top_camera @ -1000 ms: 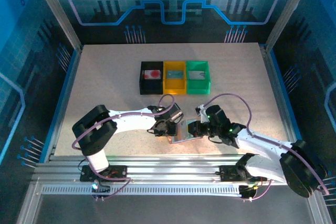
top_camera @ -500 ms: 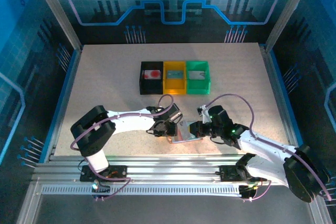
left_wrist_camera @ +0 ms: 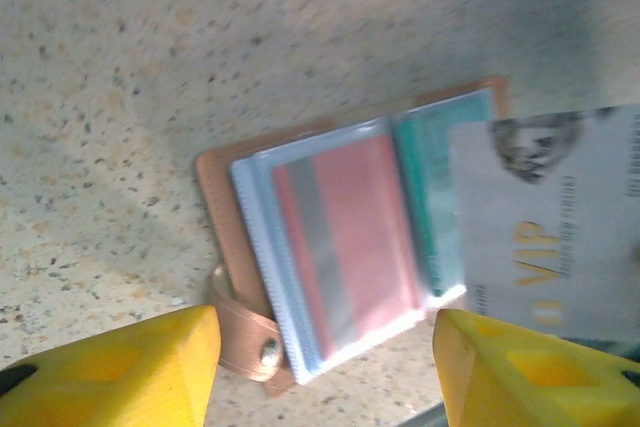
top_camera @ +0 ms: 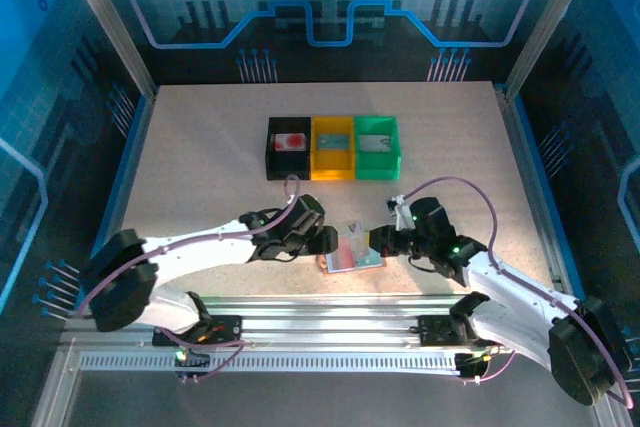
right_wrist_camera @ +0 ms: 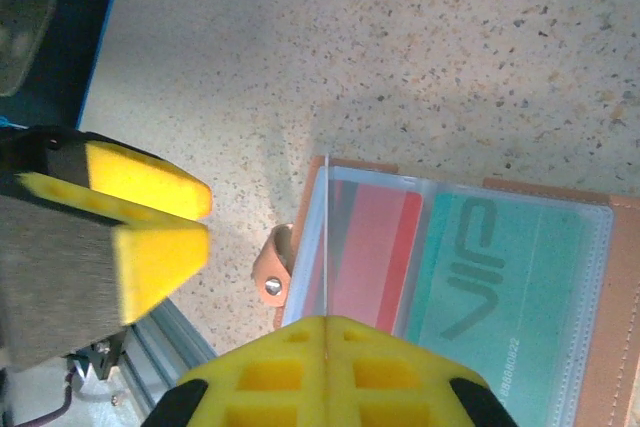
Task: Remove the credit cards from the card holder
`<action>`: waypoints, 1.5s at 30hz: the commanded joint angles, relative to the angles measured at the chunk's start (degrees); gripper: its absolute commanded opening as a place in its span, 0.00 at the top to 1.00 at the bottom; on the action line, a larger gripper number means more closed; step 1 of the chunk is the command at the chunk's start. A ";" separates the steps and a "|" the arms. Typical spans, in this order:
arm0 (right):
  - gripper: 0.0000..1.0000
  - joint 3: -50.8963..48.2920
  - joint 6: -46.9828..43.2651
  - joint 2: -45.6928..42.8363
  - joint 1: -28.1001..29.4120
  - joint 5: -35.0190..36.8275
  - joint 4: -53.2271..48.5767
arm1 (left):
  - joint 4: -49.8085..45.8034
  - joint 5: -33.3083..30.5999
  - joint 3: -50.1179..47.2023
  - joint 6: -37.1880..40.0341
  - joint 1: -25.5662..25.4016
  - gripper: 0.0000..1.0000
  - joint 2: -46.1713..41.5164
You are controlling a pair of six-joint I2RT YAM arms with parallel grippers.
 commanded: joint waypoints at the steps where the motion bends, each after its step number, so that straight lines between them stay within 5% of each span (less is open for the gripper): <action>1: 1.00 0.54 0.95 -2.44 -1.49 -3.74 -1.29 | 5.90 0.16 -3.80 1.42 0.35 0.39 -4.69; 13: 1.00 1.50 5.32 -6.54 -4.04 -10.42 0.93 | 23.54 1.47 -15.29 -3.23 0.35 0.38 -13.74; 45: 1.00 -0.15 13.32 -4.26 -1.65 -16.10 12.44 | 58.93 5.06 -21.57 -12.09 -2.70 0.44 -3.46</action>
